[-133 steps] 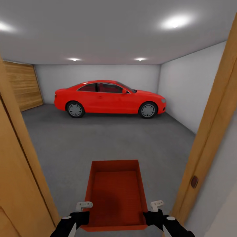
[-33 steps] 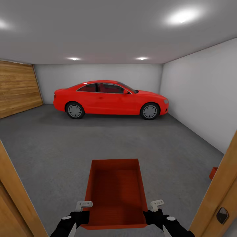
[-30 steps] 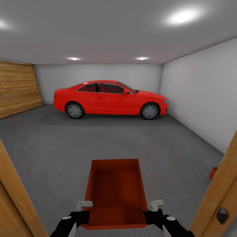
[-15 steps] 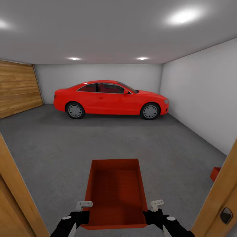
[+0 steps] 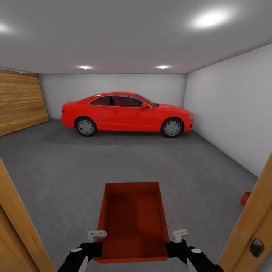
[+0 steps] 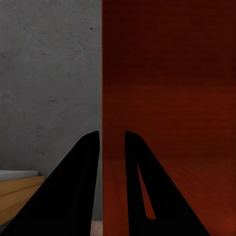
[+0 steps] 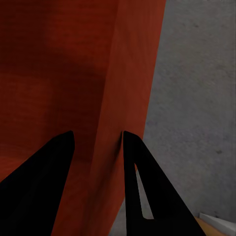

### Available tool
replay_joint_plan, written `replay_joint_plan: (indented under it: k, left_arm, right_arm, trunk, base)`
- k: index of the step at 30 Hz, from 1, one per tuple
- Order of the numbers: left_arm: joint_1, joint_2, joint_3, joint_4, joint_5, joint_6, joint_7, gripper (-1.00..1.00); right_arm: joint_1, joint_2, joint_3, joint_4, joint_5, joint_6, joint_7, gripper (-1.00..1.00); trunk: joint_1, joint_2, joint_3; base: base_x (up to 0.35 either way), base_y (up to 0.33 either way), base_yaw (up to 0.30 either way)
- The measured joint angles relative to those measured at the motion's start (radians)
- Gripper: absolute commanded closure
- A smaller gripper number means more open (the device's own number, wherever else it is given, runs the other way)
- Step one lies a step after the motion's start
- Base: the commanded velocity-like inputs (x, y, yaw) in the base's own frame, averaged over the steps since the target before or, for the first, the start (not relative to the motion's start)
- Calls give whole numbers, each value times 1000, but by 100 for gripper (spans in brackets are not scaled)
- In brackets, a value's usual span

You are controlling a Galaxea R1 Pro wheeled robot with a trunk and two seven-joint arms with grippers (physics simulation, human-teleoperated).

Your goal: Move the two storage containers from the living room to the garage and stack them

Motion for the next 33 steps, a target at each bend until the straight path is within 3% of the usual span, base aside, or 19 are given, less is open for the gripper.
replay_joint_plan:
  k: [9, 21, 33]
  left_arm:
    - [0, 0, 0, 0, 0, -1, 0, 100]
    - [0, 0, 0, 0, 0, -2, 0, 100]
    - [0, 0, 0, 0, 0, -2, 0, 100]
  right_arm:
    - [0, 0, 0, 0, 0, -1, 0, 100]
    - [0, 0, 0, 0, 0, -2, 0, 100]
    - [0, 0, 1, 0, -1, -2, 0, 100]
  trunk:
    - [0, 0, 0]
    - [-1, 0, 0]
    - [0, 0, 0]
  base:
    - [21, -1, 0]
    - [272, 0, 0]
    - [5, 0, 0]
